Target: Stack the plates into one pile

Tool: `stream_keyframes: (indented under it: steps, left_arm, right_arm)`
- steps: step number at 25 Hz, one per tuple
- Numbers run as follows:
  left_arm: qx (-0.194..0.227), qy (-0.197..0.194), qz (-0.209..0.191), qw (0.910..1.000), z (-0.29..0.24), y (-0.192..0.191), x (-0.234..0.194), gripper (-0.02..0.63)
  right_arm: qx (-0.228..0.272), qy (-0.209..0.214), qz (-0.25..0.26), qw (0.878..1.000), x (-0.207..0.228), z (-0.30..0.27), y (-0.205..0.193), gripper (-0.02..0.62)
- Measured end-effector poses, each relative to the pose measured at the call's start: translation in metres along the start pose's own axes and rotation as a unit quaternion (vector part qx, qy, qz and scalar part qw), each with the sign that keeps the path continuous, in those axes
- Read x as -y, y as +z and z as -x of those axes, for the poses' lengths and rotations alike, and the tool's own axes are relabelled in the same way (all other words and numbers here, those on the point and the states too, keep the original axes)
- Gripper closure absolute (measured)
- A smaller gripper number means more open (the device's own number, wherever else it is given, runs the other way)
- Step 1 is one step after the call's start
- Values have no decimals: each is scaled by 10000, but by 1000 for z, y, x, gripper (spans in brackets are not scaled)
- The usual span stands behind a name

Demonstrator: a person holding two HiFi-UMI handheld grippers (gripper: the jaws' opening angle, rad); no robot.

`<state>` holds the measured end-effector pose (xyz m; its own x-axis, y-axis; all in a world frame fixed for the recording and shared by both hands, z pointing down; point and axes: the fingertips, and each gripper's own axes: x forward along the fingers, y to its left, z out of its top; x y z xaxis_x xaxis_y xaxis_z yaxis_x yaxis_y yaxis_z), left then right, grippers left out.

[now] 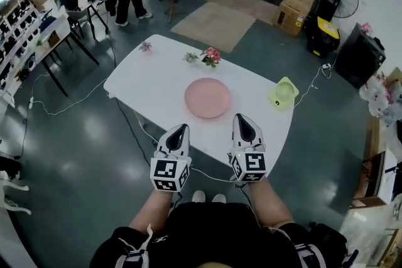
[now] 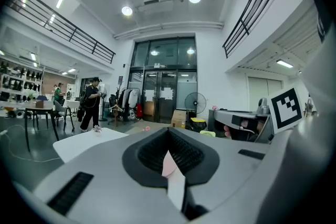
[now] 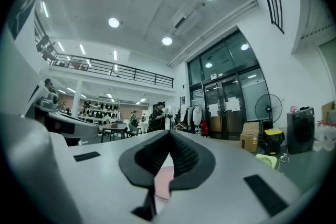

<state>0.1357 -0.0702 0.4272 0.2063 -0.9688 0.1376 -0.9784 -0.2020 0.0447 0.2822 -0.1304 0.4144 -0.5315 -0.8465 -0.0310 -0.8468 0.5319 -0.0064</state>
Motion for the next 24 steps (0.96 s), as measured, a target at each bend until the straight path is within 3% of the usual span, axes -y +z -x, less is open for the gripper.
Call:
stream_keyframes:
  steps: [8,24]
  left_arm:
    - [1,-210,-77,9997,-3,10,16,594]
    - [39,-242,-191,9995,-11,14,11,594]
  right_arm:
    - [58,-182,-33,9998,11,9,7,583]
    - [121,-161,82,9998,7,1,8,583]
